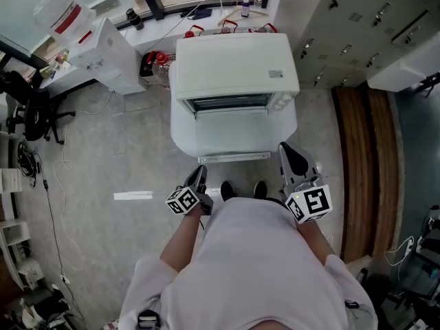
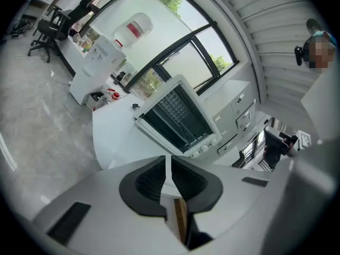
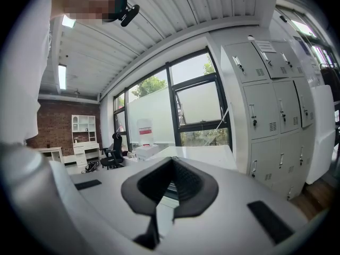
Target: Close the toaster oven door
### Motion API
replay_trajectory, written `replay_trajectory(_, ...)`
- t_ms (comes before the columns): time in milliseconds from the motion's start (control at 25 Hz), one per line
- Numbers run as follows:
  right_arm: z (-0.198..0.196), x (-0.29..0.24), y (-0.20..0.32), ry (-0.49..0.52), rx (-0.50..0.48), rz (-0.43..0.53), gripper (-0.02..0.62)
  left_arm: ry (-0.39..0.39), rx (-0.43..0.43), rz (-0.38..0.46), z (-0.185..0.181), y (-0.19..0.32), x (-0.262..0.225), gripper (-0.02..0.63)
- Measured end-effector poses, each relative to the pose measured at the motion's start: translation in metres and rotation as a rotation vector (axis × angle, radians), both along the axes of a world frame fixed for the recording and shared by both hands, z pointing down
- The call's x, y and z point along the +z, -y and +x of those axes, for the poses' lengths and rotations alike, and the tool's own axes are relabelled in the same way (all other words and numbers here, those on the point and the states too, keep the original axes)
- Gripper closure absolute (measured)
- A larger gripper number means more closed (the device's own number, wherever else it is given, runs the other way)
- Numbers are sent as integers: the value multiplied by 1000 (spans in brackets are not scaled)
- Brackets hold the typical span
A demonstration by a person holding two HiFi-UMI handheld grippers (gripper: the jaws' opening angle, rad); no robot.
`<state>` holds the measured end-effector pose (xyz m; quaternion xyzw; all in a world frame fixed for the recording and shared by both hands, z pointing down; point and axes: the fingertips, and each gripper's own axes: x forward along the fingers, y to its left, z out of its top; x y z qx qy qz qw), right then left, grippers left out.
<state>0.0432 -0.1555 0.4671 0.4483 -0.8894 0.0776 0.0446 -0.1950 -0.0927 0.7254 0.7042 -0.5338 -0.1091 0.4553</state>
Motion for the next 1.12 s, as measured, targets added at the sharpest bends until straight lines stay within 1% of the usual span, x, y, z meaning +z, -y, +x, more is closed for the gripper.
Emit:
replay_trajectory(40,1,1,0,-2,2,-1,588,-4,-14,-20,-2,-1,6,577)
replay_trajectory(80,1,2,-1,-2,6,-3,588,-2,-27,-43,-5,-3,13,529)
replay_trajectory(120,2,3,-1,0,11,-5,588,3,-37,-67,-8,-5,20,461)
replay_trajectory(280,6,3,-1,-1,32,-15,588,8,-60,-135,-14,-10,44,420)
replay_trajectory(400,8,2,0,-11,34,-10,588,-31,-92,-174,-14,-12,59,416)
replay_trajectory(520,9,3,0,-16,41,-12,588,-73,-147,-224,-18,-15,74,417)
replay_trajectory(600,8,4,1,-14,49,-20,588,-86,-166,-248,-21,-16,83,417)
replay_trajectory(680,7,5,1,-19,48,-23,588,-84,-166,-261,-21,-16,88,417)
replay_trajectory(840,7,5,2,-29,48,-20,588,-124,-202,-276,-23,-11,95,417)
replay_trajectory(960,8,6,2,-32,48,-19,588,-131,-222,-287,-24,-8,100,417)
replay_trajectory(1120,10,7,3,-40,53,-22,588,-161,-247,-315,-21,-4,111,417)
